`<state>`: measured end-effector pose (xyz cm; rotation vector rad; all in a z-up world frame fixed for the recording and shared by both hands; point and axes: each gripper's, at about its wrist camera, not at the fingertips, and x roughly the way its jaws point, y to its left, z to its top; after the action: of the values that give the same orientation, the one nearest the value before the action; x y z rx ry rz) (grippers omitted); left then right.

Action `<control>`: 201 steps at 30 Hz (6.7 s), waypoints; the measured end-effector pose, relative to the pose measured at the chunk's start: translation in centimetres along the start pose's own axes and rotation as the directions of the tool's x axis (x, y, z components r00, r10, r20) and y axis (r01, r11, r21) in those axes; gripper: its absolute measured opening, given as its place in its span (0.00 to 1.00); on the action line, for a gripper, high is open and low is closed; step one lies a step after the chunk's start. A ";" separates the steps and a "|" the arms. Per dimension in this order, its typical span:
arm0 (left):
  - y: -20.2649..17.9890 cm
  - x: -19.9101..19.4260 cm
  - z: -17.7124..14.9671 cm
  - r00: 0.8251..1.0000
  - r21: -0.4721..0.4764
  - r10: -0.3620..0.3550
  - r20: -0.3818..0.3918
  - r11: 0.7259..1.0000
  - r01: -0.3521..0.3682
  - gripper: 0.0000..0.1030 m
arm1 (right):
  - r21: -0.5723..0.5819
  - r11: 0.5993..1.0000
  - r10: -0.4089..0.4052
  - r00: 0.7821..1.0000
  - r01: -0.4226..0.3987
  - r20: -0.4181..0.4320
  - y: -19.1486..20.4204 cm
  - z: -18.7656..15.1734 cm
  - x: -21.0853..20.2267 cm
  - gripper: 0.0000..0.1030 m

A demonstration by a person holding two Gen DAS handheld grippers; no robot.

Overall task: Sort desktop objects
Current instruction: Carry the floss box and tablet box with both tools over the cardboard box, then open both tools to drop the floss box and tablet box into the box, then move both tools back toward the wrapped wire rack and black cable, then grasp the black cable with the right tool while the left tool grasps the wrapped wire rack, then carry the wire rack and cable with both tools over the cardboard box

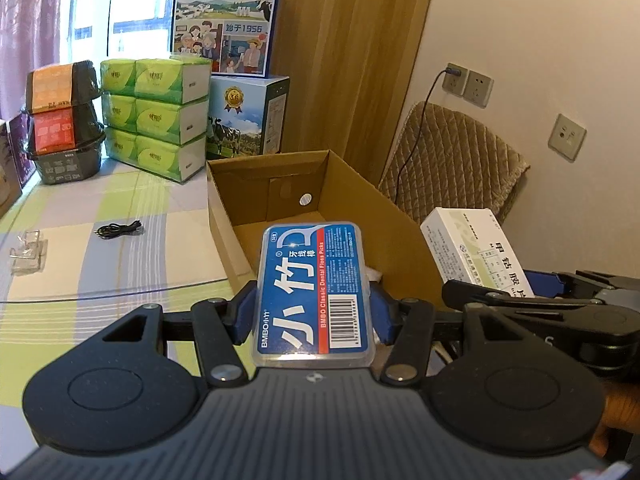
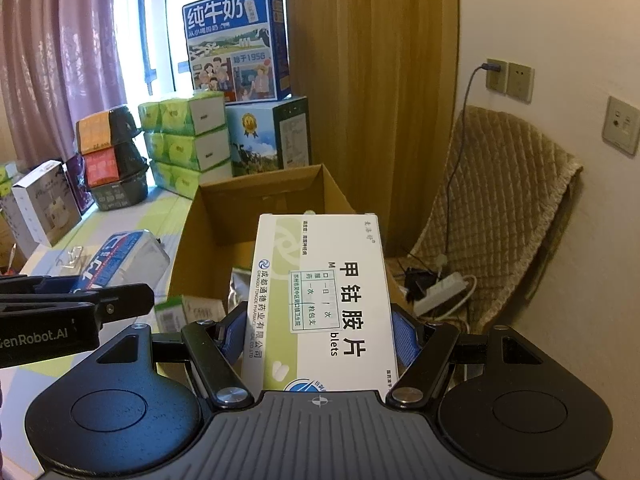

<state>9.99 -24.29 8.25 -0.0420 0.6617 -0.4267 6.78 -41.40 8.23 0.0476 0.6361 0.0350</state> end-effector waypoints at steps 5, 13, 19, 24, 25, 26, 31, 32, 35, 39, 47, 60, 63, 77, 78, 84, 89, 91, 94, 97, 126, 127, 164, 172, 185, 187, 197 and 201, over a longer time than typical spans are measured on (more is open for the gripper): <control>0.7 1.8 1.8 1.000 -0.052 -0.028 -0.011 0.998 0.027 0.50 | -0.006 0.999 0.037 0.999 -0.037 -0.020 -0.2 2.1 2.1 0.66; 1.2 5.2 4.8 0.999 -0.088 -0.048 -0.014 0.995 0.047 0.50 | -0.008 0.999 0.038 0.998 -0.038 -0.049 -1.1 4.8 6.0 0.66; 1.1 7.8 6.1 0.999 -0.086 -0.051 -0.008 0.995 0.050 0.53 | 0.008 1.000 0.008 0.997 -0.007 -0.077 -2.3 5.1 8.1 0.66; 2.1 8.9 5.6 0.999 -0.093 -0.029 -0.031 0.995 0.026 0.63 | 0.013 1.000 -0.002 0.996 0.003 -0.087 -2.9 4.7 8.5 0.66; 2.4 8.9 5.5 0.999 -0.101 -0.029 -0.033 0.995 0.026 0.63 | 0.012 1.000 -0.001 0.996 0.002 -0.089 -2.9 4.6 8.5 0.66; 2.7 8.7 5.3 0.999 -0.110 -0.028 -0.035 0.994 0.024 0.63 | 0.012 1.000 -0.001 0.996 0.002 -0.091 -2.9 4.5 8.6 0.66; 4.0 7.6 4.8 1.000 -0.132 -0.008 -0.028 0.991 0.004 0.64 | 0.032 0.999 0.040 0.995 -0.037 -0.088 -2.2 4.9 8.9 0.66; 4.2 7.3 4.7 1.000 -0.136 -0.003 -0.026 0.991 -0.001 0.66 | 0.038 0.998 0.056 0.995 -0.053 -0.081 -2.0 5.2 9.0 0.66; 5.0 6.3 4.4 1.000 -0.145 0.015 -0.012 0.989 -0.017 0.68 | 0.071 0.993 0.102 0.994 -0.100 -0.032 -1.9 6.1 8.9 0.73; 6.2 4.6 3.9 0.999 -0.143 0.054 0.009 0.988 -0.052 0.78 | 0.114 0.989 0.097 0.995 -0.096 0.002 -2.1 6.5 7.9 0.83; 8.1 1.1 1.3 0.991 -0.152 0.132 0.019 0.980 -0.127 0.92 | 0.162 0.982 0.100 0.995 -0.099 0.003 -1.3 4.2 4.7 0.94; 12.9 -6.2 -2.1 0.962 -0.139 0.269 0.043 0.955 -0.260 0.99 | 0.132 0.969 0.211 0.978 -0.209 -0.002 5.7 1.6 -0.7 0.98; 14.2 -7.5 -2.6 0.955 -0.141 0.295 0.040 0.948 -0.287 0.99 | 0.093 0.969 0.229 0.973 -0.227 -0.012 7.8 1.2 -1.5 0.98; 20.8 -12.7 -5.2 0.918 -0.227 0.395 0.024 0.897 -0.380 0.99 | -0.021 0.945 0.322 0.942 -0.325 -0.092 16.1 -1.4 -1.0 0.98; 21.3 -13.0 -5.3 0.913 -0.226 0.406 0.023 0.892 -0.391 0.99 | -0.023 0.946 0.321 0.943 -0.324 -0.092 16.4 -1.5 -0.9 0.98; 24.5 -13.3 -5.7 0.900 -0.237 0.435 0.015 0.876 -0.420 0.99 | -0.061 0.941 0.323 0.935 -0.334 -0.148 19.0 -2.1 1.3 0.98; 27.0 -12.2 -5.7 0.894 -0.214 0.448 -0.010 0.872 -0.440 0.99 | -0.080 0.941 0.316 0.937 -0.330 -0.152 20.5 -2.0 3.7 0.98; 27.9 -11.5 -5.7 0.896 -0.207 0.444 -0.015 0.875 -0.437 0.99 | -0.092 0.938 0.315 0.934 -0.333 -0.167 21.2 -1.7 5.0 0.98; 29.4 -10.2 -5.4 0.903 -0.197 0.428 -0.028 0.884 -0.425 0.99 | -0.107 0.937 0.310 0.931 -0.334 -0.191 22.0 -1.4 7.3 0.98; 30.7 -8.5 -5.1 0.911 -0.171 0.411 -0.041 0.895 -0.412 0.99 | -0.150 0.933 0.293 0.934 -0.326 -0.205 22.7 -1.1 9.3 0.98; 38.5 9.9 -2.1 0.901 -0.147 0.434 -0.016 0.890 -0.432 0.98 | -0.462 0.790 0.313 0.913 -0.403 -0.261 26.3 5.8 28.4 0.98; 38.7 10.3 -2.0 0.899 -0.146 0.437 -0.014 0.889 -0.434 0.98 | -0.471 0.780 0.319 0.909 -0.413 -0.268 26.6 6.0 28.9 0.98; 40.6 15.4 -2.6 0.911 -0.100 0.411 -0.032 0.906 -0.412 0.51 | -0.444 0.734 0.313 0.836 -0.514 -0.450 30.5 5.2 39.8 0.11; 38.5 13.0 -3.5 0.931 -0.075 0.360 -0.064 0.928 -0.364 0.49 | -0.285 0.842 0.299 0.837 -0.457 -0.459 29.3 2.1 34.6 0.10; 32.3 6.5 -8.1 0.964 0.017 0.229 -0.135 0.973 -0.228 0.50 | 0.050 0.934 0.339 0.830 -0.354 -0.444 24.7 -5.1 23.8 0.10; 31.5 5.5 -8.9 0.958 0.031 0.257 -0.127 0.966 -0.255 0.52 | 0.031 0.935 0.335 0.847 -0.354 -0.413 24.4 -6.2 22.1 0.10; 30.8 4.7 -10.8 0.942 0.028 0.321 -0.099 0.947 -0.320 0.74 | -0.175 0.901 0.330 0.888 -0.398 -0.320 24.8 -8.7 19.6 0.12; 30.2 5.5 -11.0 0.928 0.066 0.359 -0.096 0.933 -0.354 0.74 | -0.259 0.890 0.298 0.910 -0.374 -0.289 25.5 -9.1 19.7 0.15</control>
<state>18.44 2.13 -8.86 0.1464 0.7468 -0.0921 16.70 -14.74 -9.34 -0.1529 0.8557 0.4874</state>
